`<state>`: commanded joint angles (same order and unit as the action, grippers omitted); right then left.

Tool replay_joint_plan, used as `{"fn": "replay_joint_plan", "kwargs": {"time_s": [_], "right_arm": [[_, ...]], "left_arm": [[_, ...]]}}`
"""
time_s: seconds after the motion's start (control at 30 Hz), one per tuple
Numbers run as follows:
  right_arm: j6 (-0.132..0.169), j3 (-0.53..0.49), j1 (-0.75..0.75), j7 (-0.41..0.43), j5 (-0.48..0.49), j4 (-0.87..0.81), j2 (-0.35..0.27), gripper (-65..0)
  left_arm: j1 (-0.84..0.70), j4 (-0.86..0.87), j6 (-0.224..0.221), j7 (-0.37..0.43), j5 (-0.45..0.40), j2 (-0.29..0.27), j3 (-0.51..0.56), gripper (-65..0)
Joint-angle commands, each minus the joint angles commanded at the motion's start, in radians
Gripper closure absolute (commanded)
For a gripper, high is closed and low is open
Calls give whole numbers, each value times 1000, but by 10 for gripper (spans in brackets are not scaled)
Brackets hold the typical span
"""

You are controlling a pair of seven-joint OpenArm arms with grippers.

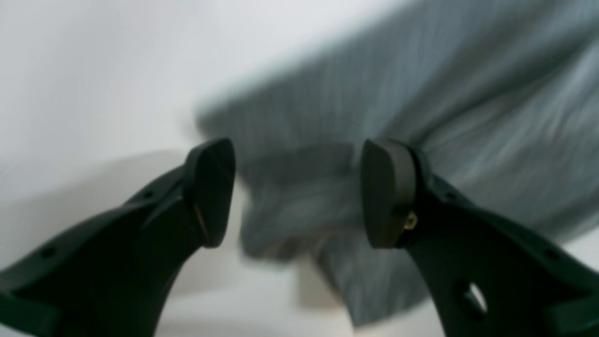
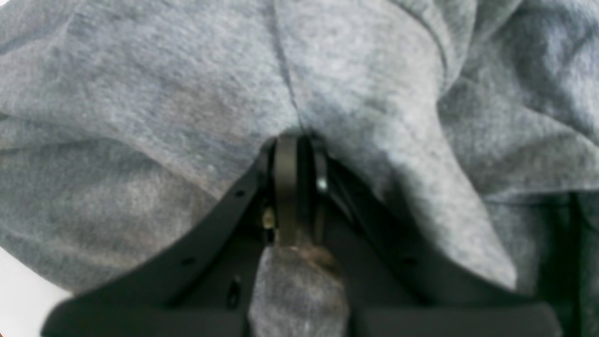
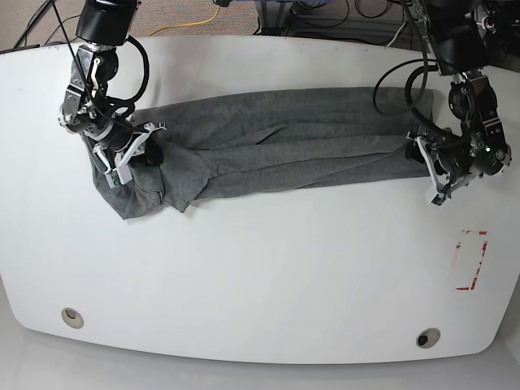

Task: Layout the t-shirt on the table in an organized manner, then fold the t-shirt properly
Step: 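Grasp the folded edge with the left gripper and smooth it outward, then regrasp the strip's end with the left gripper and tug it outward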

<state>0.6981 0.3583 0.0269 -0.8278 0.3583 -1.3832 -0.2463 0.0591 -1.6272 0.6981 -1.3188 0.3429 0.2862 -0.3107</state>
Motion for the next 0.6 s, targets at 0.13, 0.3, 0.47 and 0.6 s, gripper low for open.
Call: {"fn": "replay_joint_plan", "kwargs": {"time_s": [0.13, 0.3, 0.47, 0.6], "right_arm": [[0, 0, -5, 0, 0, 0, 3, -41], [0, 0, -18, 0, 0, 0, 3, -41], [0, 0, -25, 0, 0, 3, 3, -41], [0, 0, -26, 0, 0, 3, 3, -41]], "left_arm": [[-81, -94, 0, -20, 0, 32, 0, -381], [-169, -144, 0, -21, 0, 37, 0, -381], [-206, -141, 0, -18, 0, 71, 0, -381], [-199, -147, 0, -21, 0, 71, 0, -381]]}}
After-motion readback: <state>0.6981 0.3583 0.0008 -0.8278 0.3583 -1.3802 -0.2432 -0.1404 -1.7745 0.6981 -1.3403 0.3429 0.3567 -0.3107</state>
